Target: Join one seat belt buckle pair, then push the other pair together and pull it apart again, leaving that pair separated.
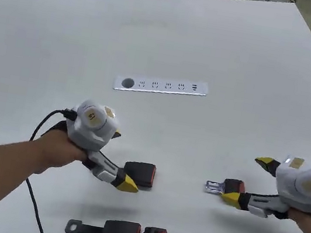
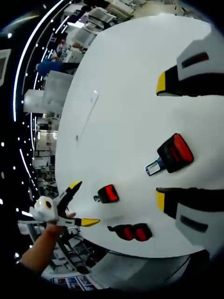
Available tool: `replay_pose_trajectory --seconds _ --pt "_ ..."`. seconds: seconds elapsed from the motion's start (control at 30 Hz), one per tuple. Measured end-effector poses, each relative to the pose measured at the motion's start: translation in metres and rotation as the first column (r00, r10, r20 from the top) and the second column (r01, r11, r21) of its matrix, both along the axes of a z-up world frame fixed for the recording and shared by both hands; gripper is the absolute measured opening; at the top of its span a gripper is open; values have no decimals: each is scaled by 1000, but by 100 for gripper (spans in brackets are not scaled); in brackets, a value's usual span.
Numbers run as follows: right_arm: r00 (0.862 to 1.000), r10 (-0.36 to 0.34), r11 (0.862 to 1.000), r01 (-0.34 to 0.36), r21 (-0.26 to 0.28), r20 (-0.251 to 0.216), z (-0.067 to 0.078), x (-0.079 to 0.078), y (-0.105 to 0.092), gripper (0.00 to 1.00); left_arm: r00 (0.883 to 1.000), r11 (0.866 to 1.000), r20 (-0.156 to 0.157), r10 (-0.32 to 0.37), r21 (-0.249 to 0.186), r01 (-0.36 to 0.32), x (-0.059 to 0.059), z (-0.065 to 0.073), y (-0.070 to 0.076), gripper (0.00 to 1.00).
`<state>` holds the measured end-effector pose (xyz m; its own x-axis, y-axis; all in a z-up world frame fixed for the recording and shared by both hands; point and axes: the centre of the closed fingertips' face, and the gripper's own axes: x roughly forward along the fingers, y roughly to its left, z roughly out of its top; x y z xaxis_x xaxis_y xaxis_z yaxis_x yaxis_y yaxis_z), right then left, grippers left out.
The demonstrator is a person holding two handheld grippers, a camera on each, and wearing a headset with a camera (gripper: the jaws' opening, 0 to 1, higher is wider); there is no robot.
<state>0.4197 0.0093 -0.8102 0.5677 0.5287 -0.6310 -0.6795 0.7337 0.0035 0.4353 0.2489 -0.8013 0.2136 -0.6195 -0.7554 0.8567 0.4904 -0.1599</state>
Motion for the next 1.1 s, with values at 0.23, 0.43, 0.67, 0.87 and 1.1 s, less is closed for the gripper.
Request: replay_pose_trajectory --seconds 0.23,0.43,0.67,0.87,1.1 --pt "989 -130 989 125 74 69 22 1 1 82 987 984 19 158 -85 -156 -14 21 26 100" --pt "984 -149 986 141 88 97 37 -14 10 84 966 959 62 249 -152 -238 -32 43 44 100" --pt "984 -104 989 86 120 148 60 -36 32 88 950 950 170 263 -217 -224 -62 80 60 100" --pt "980 -38 993 15 119 195 80 -55 51 89 946 955 217 239 -227 -189 -86 102 80 100" --pt "974 33 990 -63 129 223 101 -76 58 91 943 952 243 227 -259 -162 -107 137 107 100"
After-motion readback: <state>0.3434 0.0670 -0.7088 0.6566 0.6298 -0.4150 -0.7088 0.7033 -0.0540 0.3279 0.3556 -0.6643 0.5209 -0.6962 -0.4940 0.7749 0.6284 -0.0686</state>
